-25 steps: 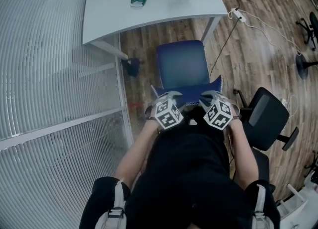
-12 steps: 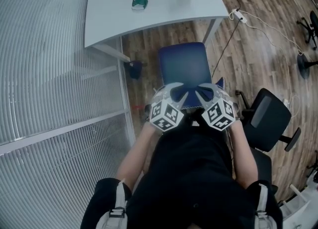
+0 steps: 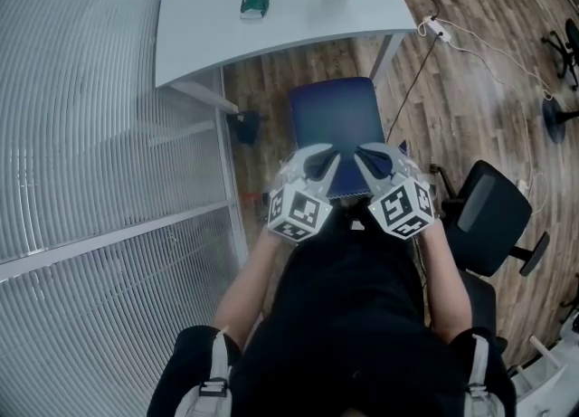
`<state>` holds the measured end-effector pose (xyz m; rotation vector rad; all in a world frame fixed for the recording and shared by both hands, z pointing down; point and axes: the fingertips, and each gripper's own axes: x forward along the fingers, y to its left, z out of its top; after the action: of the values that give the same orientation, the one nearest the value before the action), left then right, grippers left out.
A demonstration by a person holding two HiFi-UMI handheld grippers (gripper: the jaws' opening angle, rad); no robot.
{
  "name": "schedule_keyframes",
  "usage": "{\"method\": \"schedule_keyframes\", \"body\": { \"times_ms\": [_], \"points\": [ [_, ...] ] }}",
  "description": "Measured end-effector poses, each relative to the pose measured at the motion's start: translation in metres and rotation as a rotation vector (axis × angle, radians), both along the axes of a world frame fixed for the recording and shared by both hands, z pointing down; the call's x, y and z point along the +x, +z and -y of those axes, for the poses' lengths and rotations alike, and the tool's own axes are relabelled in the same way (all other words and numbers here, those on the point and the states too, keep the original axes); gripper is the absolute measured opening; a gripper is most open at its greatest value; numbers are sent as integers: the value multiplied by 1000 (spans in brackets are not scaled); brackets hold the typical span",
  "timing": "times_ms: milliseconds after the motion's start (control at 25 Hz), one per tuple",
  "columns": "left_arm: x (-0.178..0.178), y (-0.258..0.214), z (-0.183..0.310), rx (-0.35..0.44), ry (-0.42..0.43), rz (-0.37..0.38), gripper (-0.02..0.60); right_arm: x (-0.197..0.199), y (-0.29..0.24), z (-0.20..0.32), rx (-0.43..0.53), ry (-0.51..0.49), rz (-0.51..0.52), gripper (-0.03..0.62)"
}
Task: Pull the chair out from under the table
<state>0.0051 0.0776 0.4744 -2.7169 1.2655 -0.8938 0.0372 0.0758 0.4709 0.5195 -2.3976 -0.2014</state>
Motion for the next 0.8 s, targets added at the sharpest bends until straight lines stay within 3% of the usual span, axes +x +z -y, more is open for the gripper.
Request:
{"method": "schedule_keyframes", "body": {
  "times_ms": [800],
  "points": [
    [0,-25,5,54,0,-38,11,-7,-30,7,53,12,79,2]
  ]
}}
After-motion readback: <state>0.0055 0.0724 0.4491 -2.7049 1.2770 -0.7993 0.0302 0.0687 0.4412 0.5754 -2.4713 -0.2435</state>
